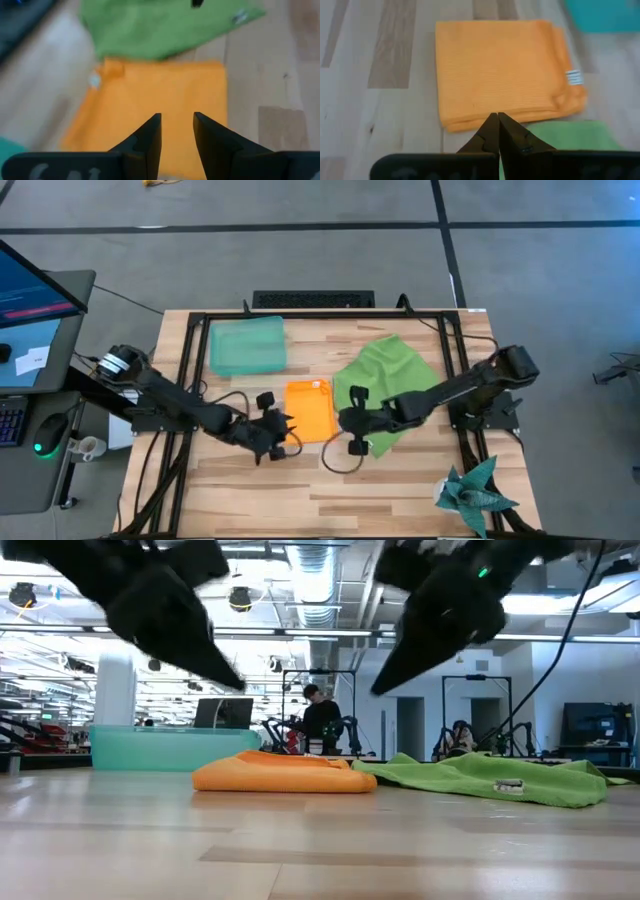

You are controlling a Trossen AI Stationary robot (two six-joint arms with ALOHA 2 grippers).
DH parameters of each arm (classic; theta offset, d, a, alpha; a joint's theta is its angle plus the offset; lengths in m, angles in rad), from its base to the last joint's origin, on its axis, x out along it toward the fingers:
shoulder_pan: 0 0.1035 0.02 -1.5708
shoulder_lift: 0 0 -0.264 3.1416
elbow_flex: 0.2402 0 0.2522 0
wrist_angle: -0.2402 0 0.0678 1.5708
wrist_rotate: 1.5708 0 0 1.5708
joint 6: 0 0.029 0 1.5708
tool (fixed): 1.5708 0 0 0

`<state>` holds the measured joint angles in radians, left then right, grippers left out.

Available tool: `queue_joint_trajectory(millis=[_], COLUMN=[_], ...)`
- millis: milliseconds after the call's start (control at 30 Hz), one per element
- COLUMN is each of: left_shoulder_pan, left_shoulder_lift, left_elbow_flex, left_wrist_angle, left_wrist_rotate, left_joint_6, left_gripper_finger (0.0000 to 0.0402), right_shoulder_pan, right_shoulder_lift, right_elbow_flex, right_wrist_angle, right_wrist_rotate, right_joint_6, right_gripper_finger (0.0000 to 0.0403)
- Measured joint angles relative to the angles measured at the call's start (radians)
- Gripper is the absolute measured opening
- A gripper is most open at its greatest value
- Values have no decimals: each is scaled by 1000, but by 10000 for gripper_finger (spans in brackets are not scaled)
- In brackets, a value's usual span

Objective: Roll microfiber towels into tight, uniform cylinder then place into a basket
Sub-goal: Roll the yellow microfiber cloth

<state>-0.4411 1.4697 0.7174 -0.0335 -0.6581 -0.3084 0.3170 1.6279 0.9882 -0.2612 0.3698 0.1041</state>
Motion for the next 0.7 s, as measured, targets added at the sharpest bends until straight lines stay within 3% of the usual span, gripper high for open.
queue_joint_trajectory(millis=[167,400,700], left_shoulder_pan=[-99,-188,-244], left_shoulder_lift=[-45,-45,-45], left_elbow_flex=[0,47,147], left_wrist_angle=[23,44,-62], left_wrist_rotate=[-105,-124,-284], left_joint_6=[157,248,296], left_gripper_finger=[105,105,105], right_shoulder_pan=[97,199,220], right_shoulder_lift=[-60,-74,-74], right_elbow_flex=[0,0,0], right_wrist_angle=[-108,-295,-389], right_wrist_rotate=[177,362,366], right_joint_6=[-10,-10,-5], right_gripper_finger=[23,21,21])
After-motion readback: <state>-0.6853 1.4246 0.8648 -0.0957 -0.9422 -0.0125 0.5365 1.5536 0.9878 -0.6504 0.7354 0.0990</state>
